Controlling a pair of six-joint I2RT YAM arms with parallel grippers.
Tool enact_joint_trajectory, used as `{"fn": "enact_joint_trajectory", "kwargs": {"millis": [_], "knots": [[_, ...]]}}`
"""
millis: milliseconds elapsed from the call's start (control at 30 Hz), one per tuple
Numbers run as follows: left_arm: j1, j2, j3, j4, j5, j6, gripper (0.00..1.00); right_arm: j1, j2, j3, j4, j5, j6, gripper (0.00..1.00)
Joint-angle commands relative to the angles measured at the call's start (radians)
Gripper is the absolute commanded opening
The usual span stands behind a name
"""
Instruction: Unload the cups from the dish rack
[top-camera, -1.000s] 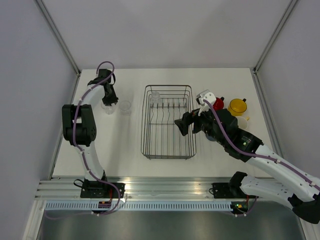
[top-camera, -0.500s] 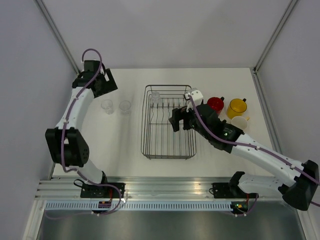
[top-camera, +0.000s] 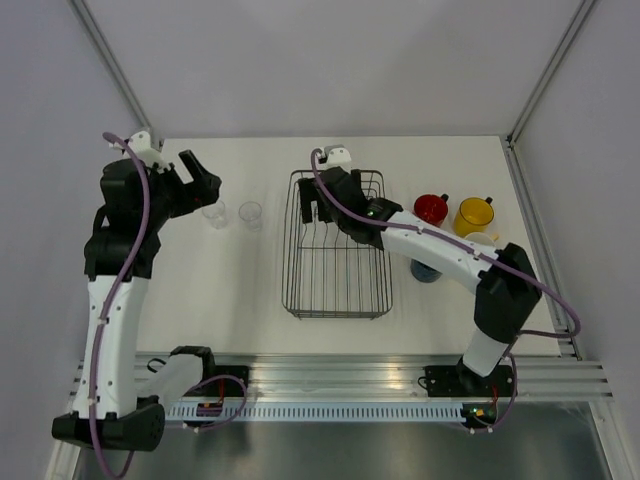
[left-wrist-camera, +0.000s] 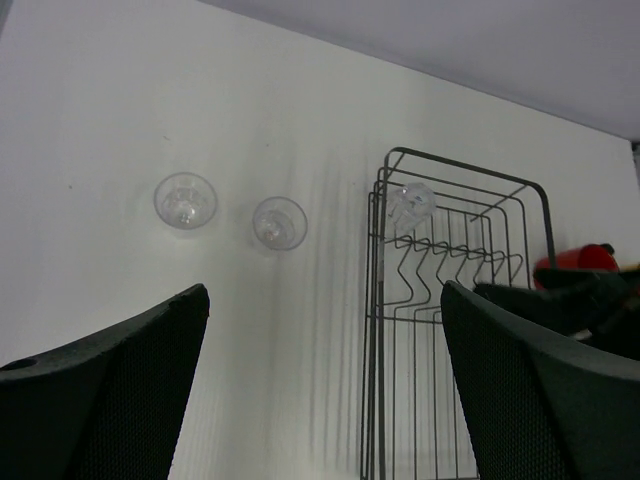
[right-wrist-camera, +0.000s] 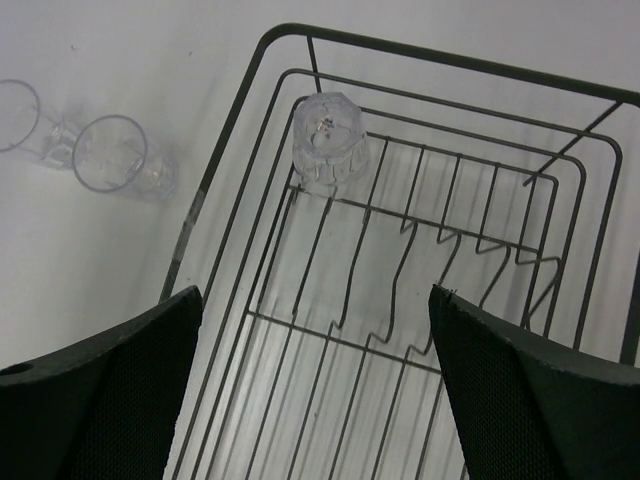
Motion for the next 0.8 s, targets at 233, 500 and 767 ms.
{"fn": "enact_joint_trajectory", "kwargs": {"millis": [233, 500, 767], "knots": [[-0.002, -0.361, -0.221, 0.042, 0.108, 0.061, 1.0, -0.069, 0.34, 0.36, -0.098, -0.014, -0.043, 0.92], [-0.006, -0.449, -0.379, 0.12, 0.018, 0.077, 1.0, -0.098, 0.517, 0.58, -0.167, -0.044, -0.092, 0.87], [-0.01, -0.436, -0.445, 0.166, 0.015, 0.09, 1.0, -0.13, 0.692, 0.77, -0.224, -0.083, -0.113, 0.8]]}}
